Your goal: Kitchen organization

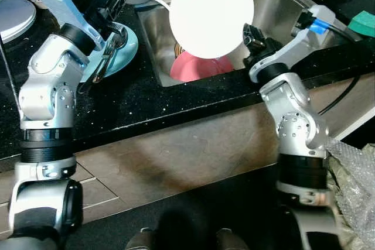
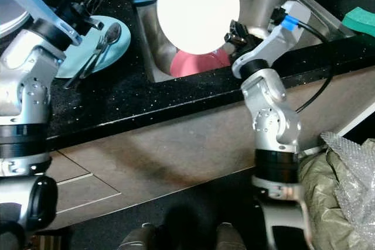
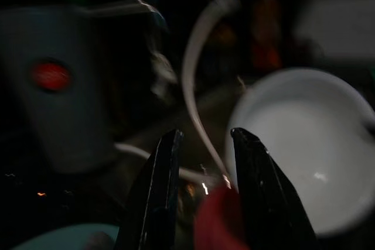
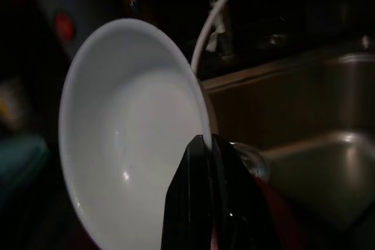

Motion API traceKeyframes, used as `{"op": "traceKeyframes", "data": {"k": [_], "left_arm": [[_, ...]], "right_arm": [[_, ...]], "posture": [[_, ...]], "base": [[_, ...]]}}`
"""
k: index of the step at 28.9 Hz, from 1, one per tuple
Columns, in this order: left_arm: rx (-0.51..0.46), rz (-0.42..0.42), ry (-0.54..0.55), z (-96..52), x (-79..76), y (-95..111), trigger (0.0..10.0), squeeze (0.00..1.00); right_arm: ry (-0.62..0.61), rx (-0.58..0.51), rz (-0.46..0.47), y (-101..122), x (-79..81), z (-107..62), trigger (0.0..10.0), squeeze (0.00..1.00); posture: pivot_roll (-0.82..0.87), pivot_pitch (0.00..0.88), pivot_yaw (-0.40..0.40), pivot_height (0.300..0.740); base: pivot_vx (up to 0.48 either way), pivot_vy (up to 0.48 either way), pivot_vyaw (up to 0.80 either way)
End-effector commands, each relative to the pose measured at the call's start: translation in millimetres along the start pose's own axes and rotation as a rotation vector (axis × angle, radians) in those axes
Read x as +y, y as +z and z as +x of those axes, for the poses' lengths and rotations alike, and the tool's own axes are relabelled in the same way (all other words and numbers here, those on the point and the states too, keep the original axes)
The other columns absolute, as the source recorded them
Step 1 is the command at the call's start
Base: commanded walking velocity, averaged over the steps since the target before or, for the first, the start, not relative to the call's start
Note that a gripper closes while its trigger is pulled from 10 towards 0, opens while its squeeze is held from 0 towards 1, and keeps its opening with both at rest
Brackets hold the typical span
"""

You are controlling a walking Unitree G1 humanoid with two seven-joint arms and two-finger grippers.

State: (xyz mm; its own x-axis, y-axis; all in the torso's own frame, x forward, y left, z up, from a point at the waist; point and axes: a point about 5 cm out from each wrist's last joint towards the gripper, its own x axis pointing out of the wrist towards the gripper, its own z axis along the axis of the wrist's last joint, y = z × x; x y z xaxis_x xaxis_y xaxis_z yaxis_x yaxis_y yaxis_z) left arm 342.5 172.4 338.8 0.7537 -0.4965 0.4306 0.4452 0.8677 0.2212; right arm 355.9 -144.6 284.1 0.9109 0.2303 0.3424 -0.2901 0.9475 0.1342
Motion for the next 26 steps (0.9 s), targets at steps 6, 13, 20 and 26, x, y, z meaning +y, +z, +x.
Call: {"op": "traceKeyframes", "data": {"k": [6,13,20,26], "left_arm": [[0.172,0.088,-0.218,-2.9,-29.3,-29.4,10.0,0.0],[0.235,0.096,-0.331,-6.8,-39.4,-39.2,10.0,0.0],[0.273,0.112,-0.334,-9.6,-38.6,-43.8,10.0,0.0],[0.301,0.116,-0.321,-11.9,-35.9,-47.2,10.0,0.0]], "right_arm": [[0.168,0.002,-0.388,-1.5,15.7,18.2,2.5,0.0],[0.266,0.024,-0.586,-7.4,17.0,32.5,10.0,0.0],[0.403,0.119,-0.724,-18.3,18.6,45.2,10.0,0.0],[0.457,0.171,-0.772,-25.6,19.2,49.3,10.0,0.0]], "posture": [[0.05,0.201,0.056,0.74],[0.05,0.198,0.056,0.74],[0.05,0.197,0.052,0.74],[0.05,0.196,0.047,0.74]], "base": [[0.0,0.0,0.0],[0.0,0.0,0.0],[0.0,0.0,0.0],[0.0,0.0,0.0]]}}
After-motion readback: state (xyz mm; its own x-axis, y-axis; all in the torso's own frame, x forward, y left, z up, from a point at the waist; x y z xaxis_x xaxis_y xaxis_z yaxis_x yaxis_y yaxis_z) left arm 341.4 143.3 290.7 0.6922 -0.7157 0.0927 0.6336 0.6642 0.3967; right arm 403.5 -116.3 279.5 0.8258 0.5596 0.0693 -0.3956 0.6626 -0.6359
